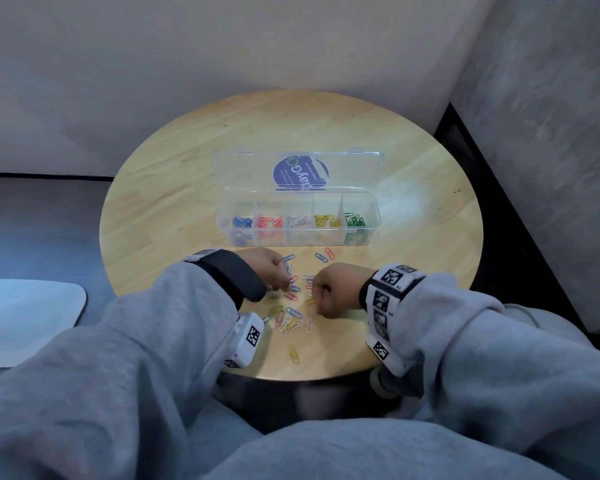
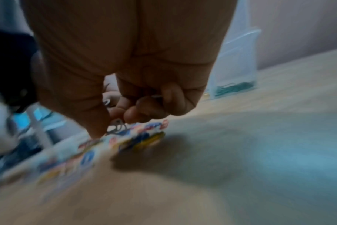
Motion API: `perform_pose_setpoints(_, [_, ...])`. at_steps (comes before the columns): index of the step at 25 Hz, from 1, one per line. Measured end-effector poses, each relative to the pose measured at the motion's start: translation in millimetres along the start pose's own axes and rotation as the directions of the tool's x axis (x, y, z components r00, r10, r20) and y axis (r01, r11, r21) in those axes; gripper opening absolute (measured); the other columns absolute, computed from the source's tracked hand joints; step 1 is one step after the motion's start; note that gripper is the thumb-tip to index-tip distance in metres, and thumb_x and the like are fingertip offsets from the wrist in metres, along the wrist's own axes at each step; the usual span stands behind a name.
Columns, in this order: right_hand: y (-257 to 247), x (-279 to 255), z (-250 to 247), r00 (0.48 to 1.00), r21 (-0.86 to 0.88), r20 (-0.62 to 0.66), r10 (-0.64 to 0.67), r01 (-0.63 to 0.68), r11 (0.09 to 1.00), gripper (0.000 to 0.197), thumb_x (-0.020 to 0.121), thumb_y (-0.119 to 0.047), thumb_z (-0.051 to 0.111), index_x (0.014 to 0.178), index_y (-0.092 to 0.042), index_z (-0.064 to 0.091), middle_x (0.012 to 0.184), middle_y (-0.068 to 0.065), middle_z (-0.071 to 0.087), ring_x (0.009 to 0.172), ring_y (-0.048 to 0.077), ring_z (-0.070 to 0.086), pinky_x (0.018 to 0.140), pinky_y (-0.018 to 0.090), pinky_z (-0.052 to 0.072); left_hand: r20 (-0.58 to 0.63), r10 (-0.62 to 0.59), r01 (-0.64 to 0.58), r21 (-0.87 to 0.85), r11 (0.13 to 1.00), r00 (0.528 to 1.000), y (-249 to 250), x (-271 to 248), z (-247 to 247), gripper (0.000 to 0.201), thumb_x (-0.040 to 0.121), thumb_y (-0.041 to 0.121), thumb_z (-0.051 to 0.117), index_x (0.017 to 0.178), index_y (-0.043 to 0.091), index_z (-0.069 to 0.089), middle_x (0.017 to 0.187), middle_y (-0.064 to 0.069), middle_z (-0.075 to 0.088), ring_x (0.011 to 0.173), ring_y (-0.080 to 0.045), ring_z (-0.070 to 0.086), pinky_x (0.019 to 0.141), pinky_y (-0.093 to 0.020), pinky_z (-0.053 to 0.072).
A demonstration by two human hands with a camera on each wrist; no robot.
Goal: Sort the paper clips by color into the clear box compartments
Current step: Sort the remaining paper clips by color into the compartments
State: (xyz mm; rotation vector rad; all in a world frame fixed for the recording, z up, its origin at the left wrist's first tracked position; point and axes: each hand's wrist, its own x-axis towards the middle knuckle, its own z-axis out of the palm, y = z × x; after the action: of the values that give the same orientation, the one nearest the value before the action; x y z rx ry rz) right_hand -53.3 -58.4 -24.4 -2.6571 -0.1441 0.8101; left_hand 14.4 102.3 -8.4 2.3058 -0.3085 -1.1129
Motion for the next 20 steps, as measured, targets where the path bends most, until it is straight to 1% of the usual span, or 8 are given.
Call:
perform_pose_setpoints(3, [13.3,-7.7,-18.7,0.995,0.399,-0.038,0.094,-0.071,0.914,0.022,0.082,-0.014,0.064,0.064,-0.022,0.055,0.062,-0.006,0.054,0.055,0.008,0.047,0.057,0.019,0.042,-0.024,0.021,-0.028,-0.290,0.957,0.999,-1.5,-2.5,-8.7,0.030,0.073,-0.005,0.062,0.056,0.014,0.047,0.060,-0.009,0.052,0.051,-0.016,0.042,0.052,-0.023,0.030])
perform_pose_setpoints(7, [24.4,-15.6,-25.3,0.985,0.865,-0.026,0.173,-0.065,0.497,0.022,0.087,0.004,0.055,0.073,-0.012,0.052,0.067,0.004,0.053,0.050,0.010,0.047,0.045,0.018,0.039,-0.001,-0.043,0.038,-0.458,0.888,0.999,11.9,-8.9,-11.1,0.031,0.090,-0.007,0.038,0.074,0.011,0.056,0.055,-0.003,0.046,0.037,-0.009,0.042,0.036,-0.014,0.032])
perform_pose_setpoints(9, [27.2,-20.7,-24.3,0.984,0.959,0.007,0.176,-0.056,0.278,0.020,0.091,0.007,0.046,0.080,-0.008,0.055,0.066,0.005,0.050,0.043,0.008,0.049,0.043,0.016,0.043,-0.004,-0.092,0.080,-0.454,0.887,0.996,14.2,-11.2,-8.9,0.034,0.091,-0.003,0.032,0.071,0.007,0.057,0.059,-0.003,0.040,0.038,-0.009,0.039,0.033,-0.014,0.030])
perform_pose_setpoints(11, [29.7,-24.9,-22.9,0.982,0.983,0.036,0.188,-0.069,0.168,0.024,0.095,0.005,0.038,0.081,-0.004,0.056,0.065,0.008,0.048,0.044,0.009,0.052,0.045,0.017,0.049,0.003,-0.135,0.124,-0.425,0.897,0.991,12.6,-10.3,-6.1,0.033,0.089,-0.002,0.033,0.066,0.005,0.055,0.061,-0.004,0.042,0.037,-0.010,0.042,0.033,-0.013,0.031])
perform_pose_setpoints(13, [28.4,-27.2,-19.4,0.970,0.977,0.082,0.228,-0.124,0.175,0.026,0.095,0.002,0.034,0.078,-0.003,0.053,0.065,0.010,0.045,0.052,0.015,0.052,0.044,0.018,0.049,0.003,-0.194,0.185,-0.316,0.931,0.981,12.0,-10.5,-1.3,0.025,0.086,0.001,0.039,0.065,0.006,0.053,0.060,-0.005,0.045,0.035,-0.011,0.043,0.039,-0.016,0.032])
perform_pose_setpoints(16, [21.4,-24.0,-12.5,0.961,0.927,0.159,0.227,-0.225,0.301,0.019,0.092,-0.001,0.039,0.075,-0.006,0.047,0.065,0.009,0.041,0.054,0.019,0.042,0.042,0.023,0.040,-0.057,-0.141,0.150,0.238,0.960,0.988,9.1,-11.8,7.1,0.008,0.080,0.018,0.060,0.075,0.013,0.058,0.064,-0.002,0.049,0.060,-0.019,0.047,0.060,-0.024,0.035])
perform_pose_setpoints(17, [17.8,-23.0,-10.7,0.965,0.872,0.154,0.210,-0.233,0.430,0.018,0.091,-0.002,0.042,0.075,-0.008,0.047,0.064,0.009,0.042,0.053,0.019,0.041,0.044,0.025,0.038,-0.052,-0.091,0.103,0.378,0.920,0.995,7.8,-12.9,11.4,0.009,0.076,0.022,0.065,0.076,0.016,0.059,0.068,-0.001,0.053,0.067,-0.020,0.048,0.064,-0.025,0.038])
perform_pose_setpoints(20, [4.5,-23.8,-5.0,0.986,0.517,0.072,0.148,-0.164,0.840,0.017,0.083,-0.006,0.055,0.073,-0.020,0.055,0.065,-0.001,0.053,0.052,0.011,0.043,0.049,0.020,0.036,-0.005,-0.038,0.035,0.507,0.861,0.999,4.7,-14.6,29.3,0.014,0.069,0.022,0.072,0.075,0.020,0.060,0.075,0.001,0.058,0.073,-0.018,0.052,0.065,-0.025,0.041])
